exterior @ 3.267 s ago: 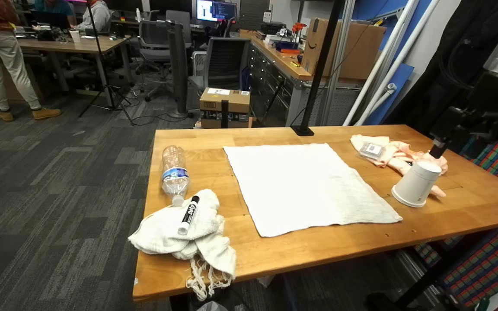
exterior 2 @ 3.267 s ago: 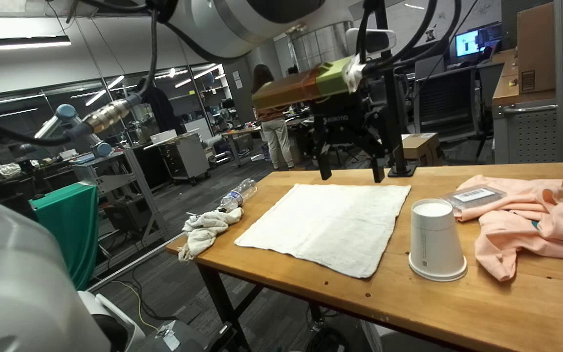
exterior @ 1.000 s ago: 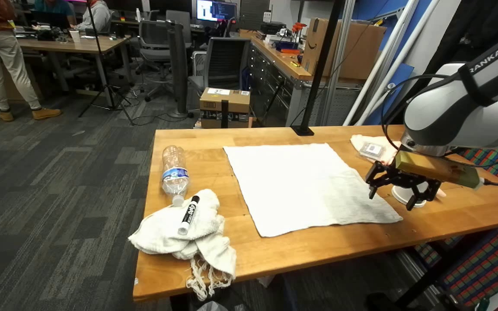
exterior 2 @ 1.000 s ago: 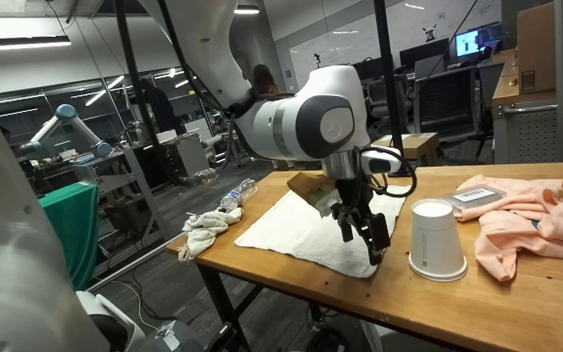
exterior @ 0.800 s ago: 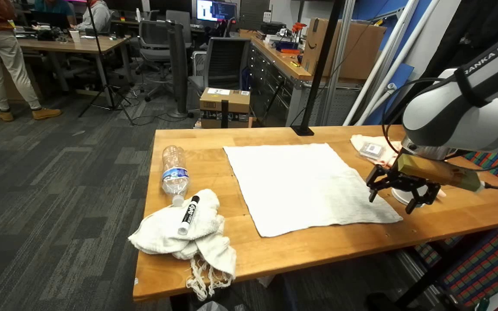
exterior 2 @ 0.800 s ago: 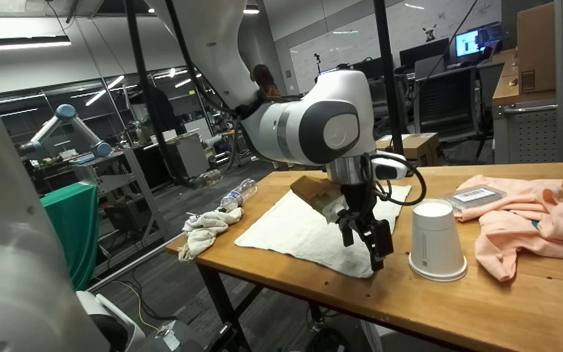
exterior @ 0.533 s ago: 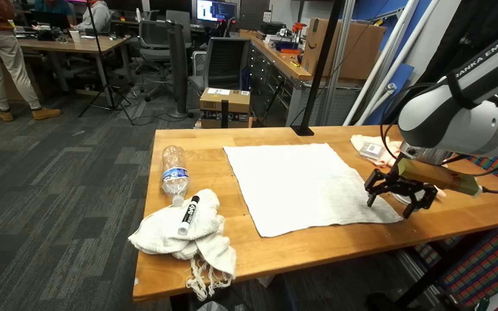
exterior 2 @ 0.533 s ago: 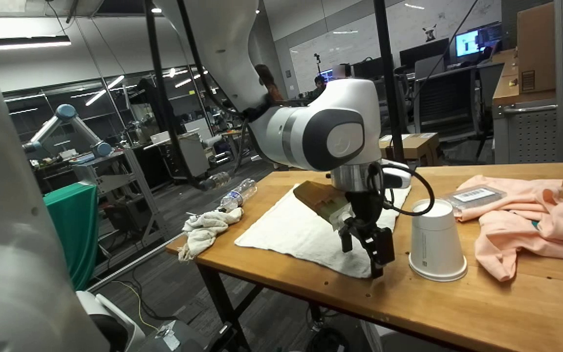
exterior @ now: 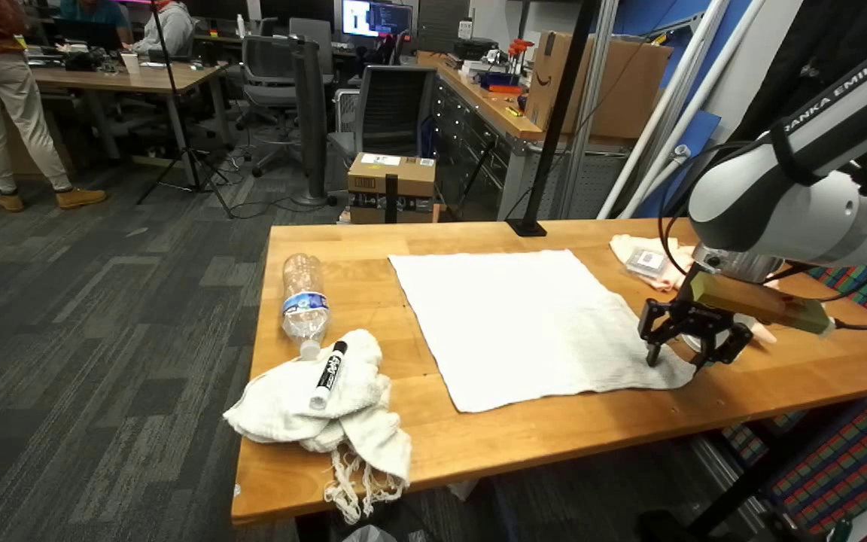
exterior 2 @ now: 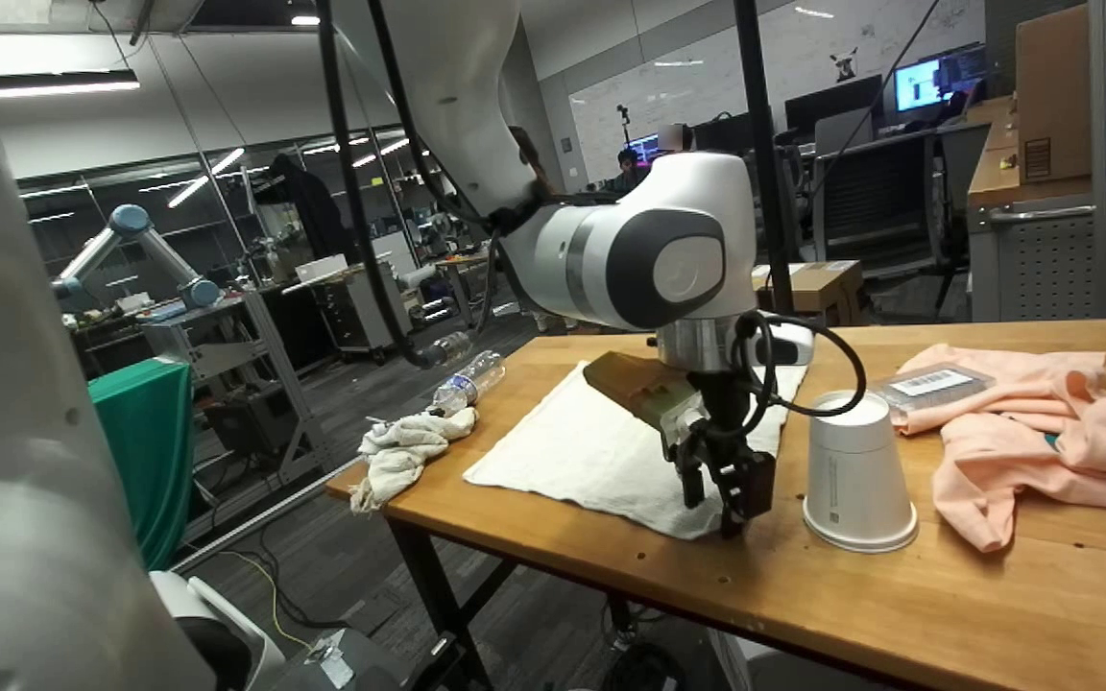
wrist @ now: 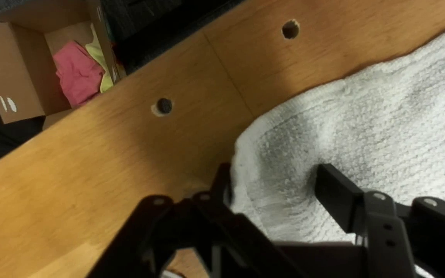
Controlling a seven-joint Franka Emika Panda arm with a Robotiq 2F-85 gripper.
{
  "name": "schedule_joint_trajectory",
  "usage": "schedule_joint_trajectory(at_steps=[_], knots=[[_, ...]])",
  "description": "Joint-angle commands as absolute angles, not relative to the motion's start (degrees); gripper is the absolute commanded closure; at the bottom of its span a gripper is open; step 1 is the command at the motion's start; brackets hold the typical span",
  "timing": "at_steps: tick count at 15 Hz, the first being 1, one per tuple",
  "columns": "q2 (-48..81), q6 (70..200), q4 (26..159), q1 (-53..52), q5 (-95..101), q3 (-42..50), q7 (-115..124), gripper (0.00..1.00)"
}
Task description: Fold the white towel twice
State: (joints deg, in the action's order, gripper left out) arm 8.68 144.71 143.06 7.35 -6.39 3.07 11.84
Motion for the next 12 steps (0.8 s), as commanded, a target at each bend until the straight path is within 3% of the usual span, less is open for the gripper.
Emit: schedule_joint_trajectory(at_steps=[1, 4, 7, 12], knots=[[9.67, 142.87, 141.27, 5.99, -5.61, 3.9, 11.33, 0.73], [9.87, 141.5, 140.56, 5.44, -3.64, 4.08, 12.32, 0.92], [9.73, 139.31, 139.83, 4.91, -0.65, 4.37, 13.67, 0.98], [10.0, 135.48, 138.62, 3.88, 3.78, 4.45, 16.58, 0.92]])
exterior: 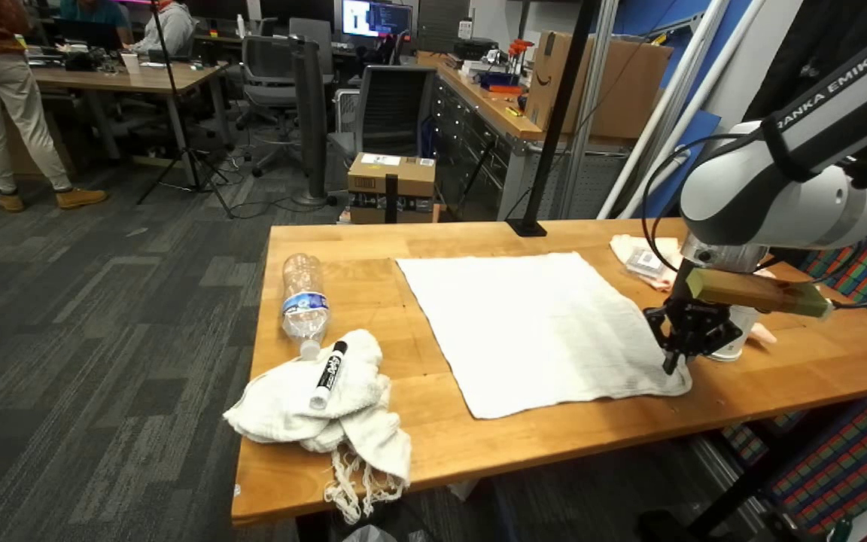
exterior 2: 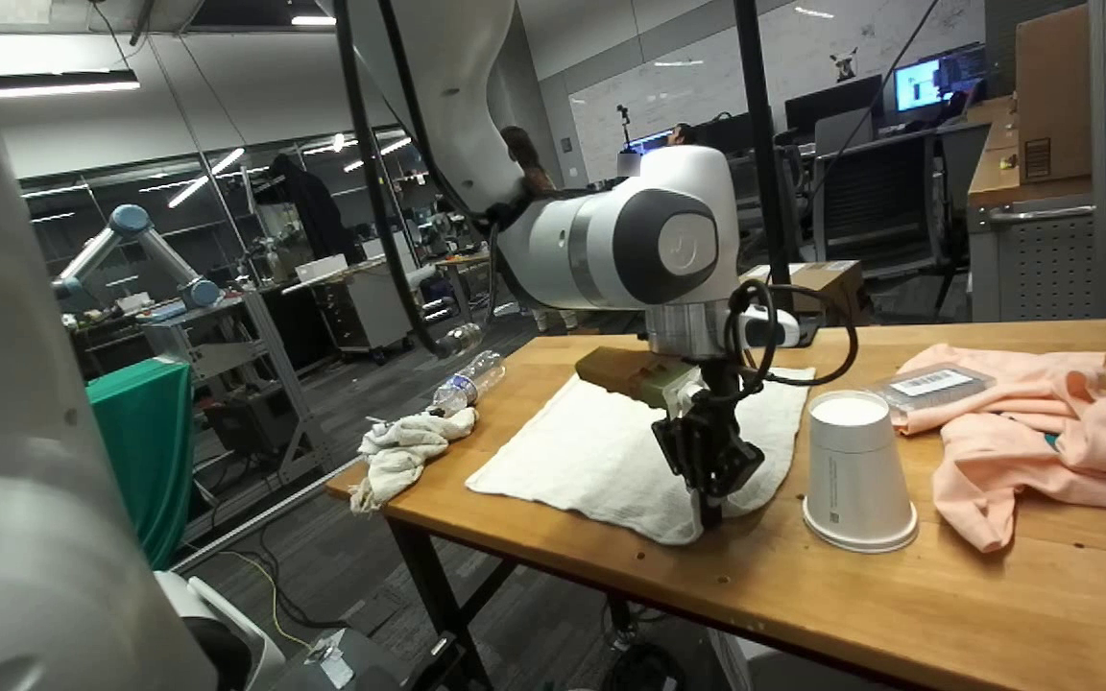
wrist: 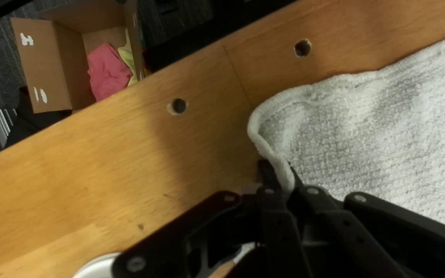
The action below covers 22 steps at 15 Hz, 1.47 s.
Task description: Fold the white towel twice
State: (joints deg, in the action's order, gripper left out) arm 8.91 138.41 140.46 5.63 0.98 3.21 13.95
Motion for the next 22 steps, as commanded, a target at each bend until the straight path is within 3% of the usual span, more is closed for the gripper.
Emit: schedule_joint_trajectory(at_steps=[1, 22], knots=[[9.95, 134.73, 138.4, 3.7, 4.33, 4.39, 17.11, 0.93], [17.09, 115.69, 114.74, -7.42, 9.85, 0.31, 28.11, 0.94]])
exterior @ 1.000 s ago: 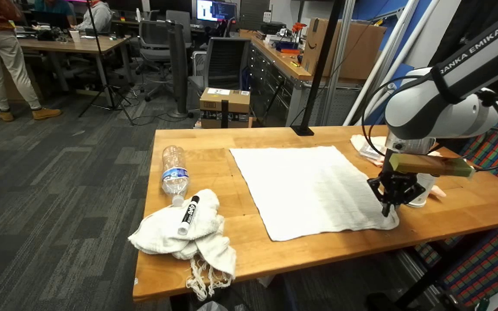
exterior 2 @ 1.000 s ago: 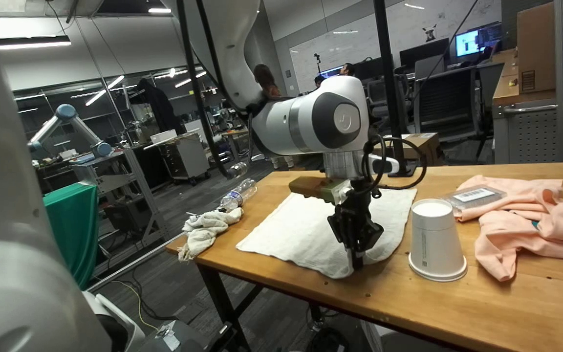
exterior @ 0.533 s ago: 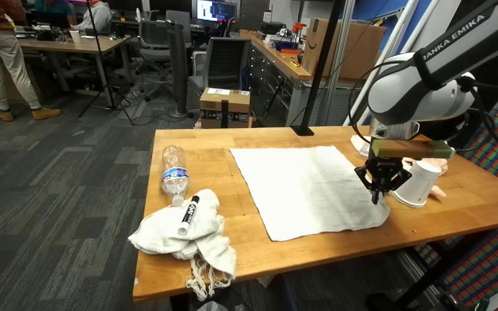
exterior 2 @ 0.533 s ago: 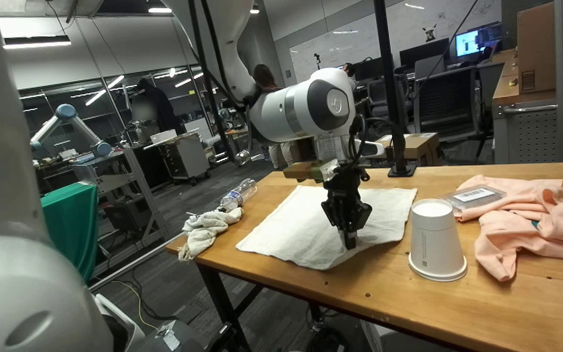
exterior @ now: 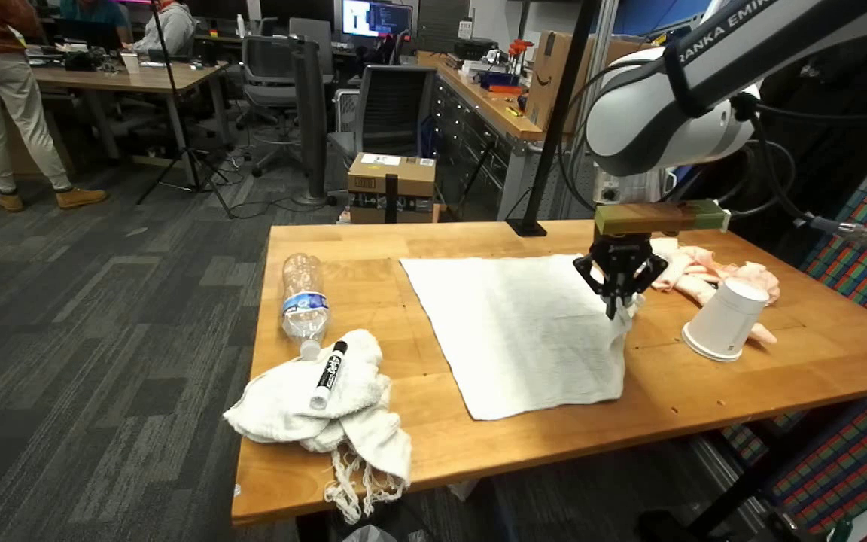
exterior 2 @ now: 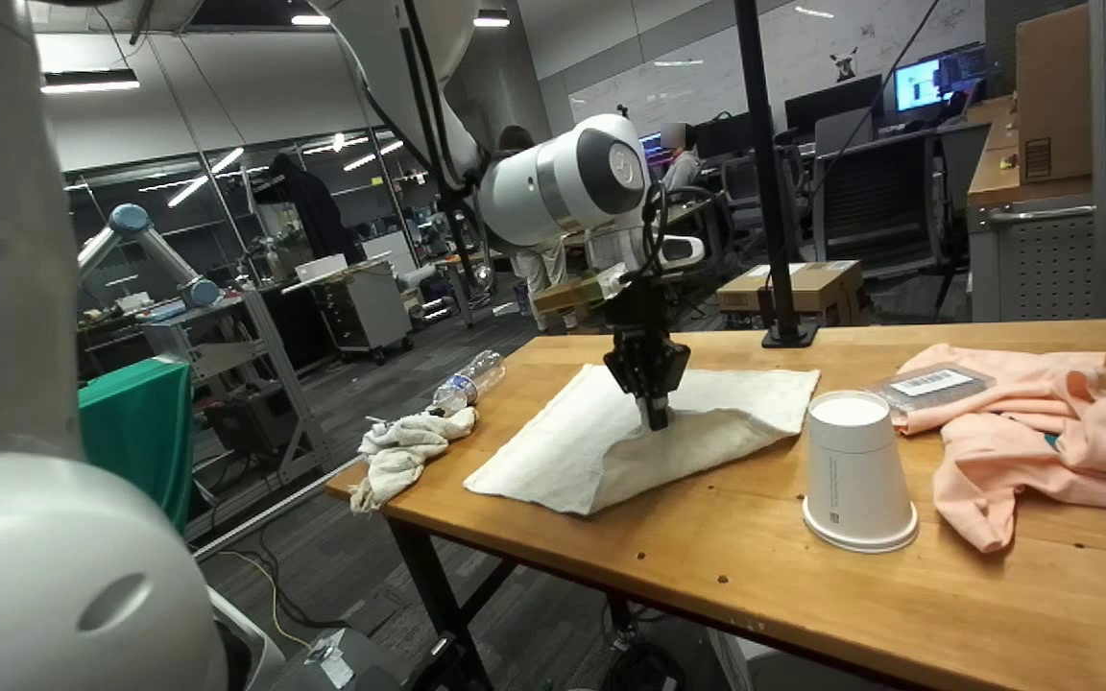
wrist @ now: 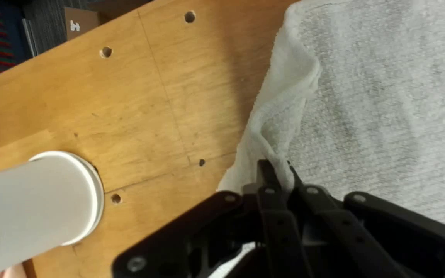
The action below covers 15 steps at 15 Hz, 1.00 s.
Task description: Fold the white towel twice
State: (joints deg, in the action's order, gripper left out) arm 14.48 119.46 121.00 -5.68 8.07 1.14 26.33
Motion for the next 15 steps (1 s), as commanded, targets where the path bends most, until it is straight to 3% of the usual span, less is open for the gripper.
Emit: schedule_joint_trajectory(at_steps=[1, 15], knots=[[17.79, 114.85, 112.99, -8.14, 10.17, 0.01, 28.33, 0.93], [31.26, 103.26, 86.2, -17.91, 14.4, -1.39, 33.23, 0.95]])
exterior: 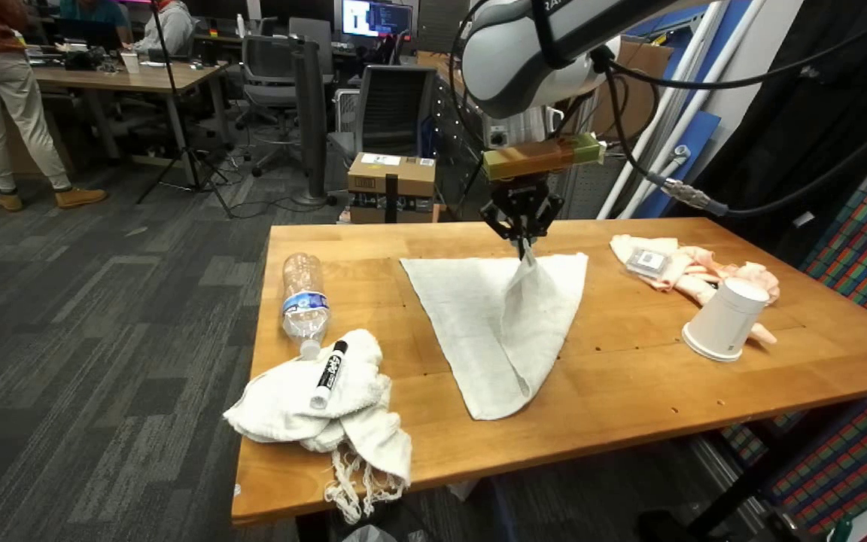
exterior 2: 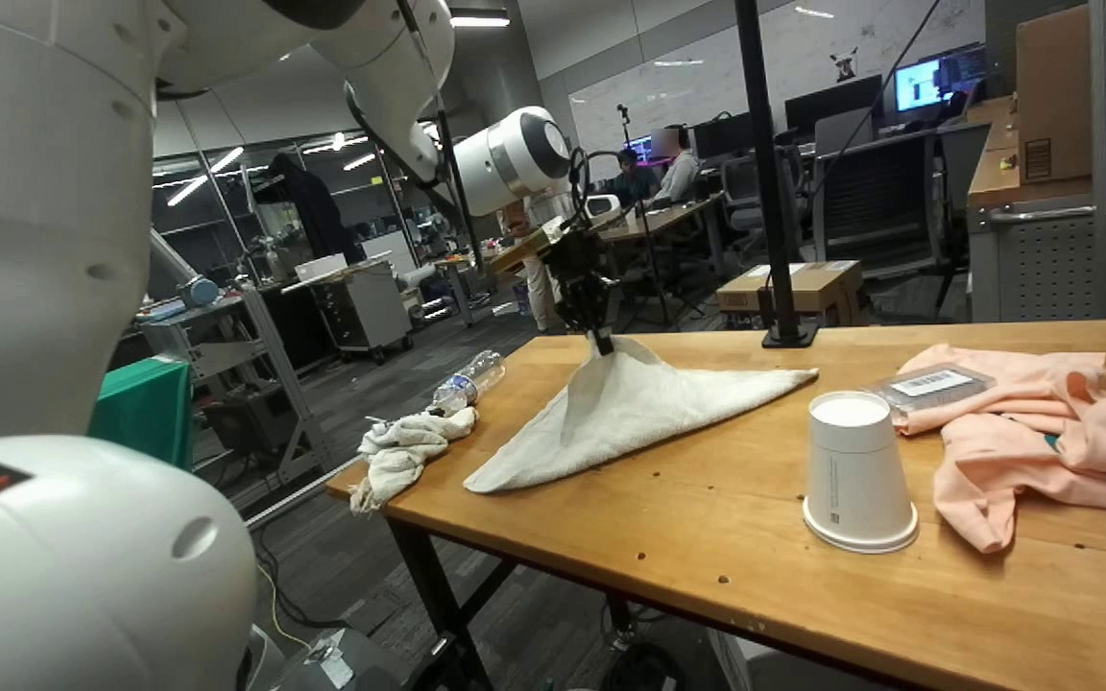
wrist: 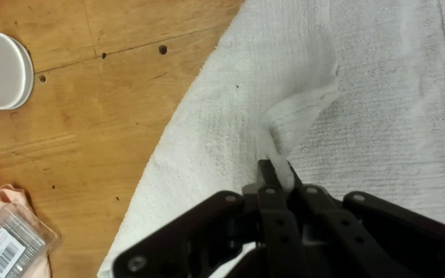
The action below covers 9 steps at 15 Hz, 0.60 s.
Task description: Fold the white towel twice
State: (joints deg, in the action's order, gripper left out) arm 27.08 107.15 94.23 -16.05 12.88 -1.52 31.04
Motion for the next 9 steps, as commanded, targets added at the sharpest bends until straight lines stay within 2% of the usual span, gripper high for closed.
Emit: schedule_joint_trajectory(at_steps=[1, 9], knots=[[32.26, 102.93, 84.41, -18.44, 14.42, -1.32, 33.66, 0.95], [39.71, 100.44, 72.57, -20.56, 13.82, -0.43, 36.71, 0.95]])
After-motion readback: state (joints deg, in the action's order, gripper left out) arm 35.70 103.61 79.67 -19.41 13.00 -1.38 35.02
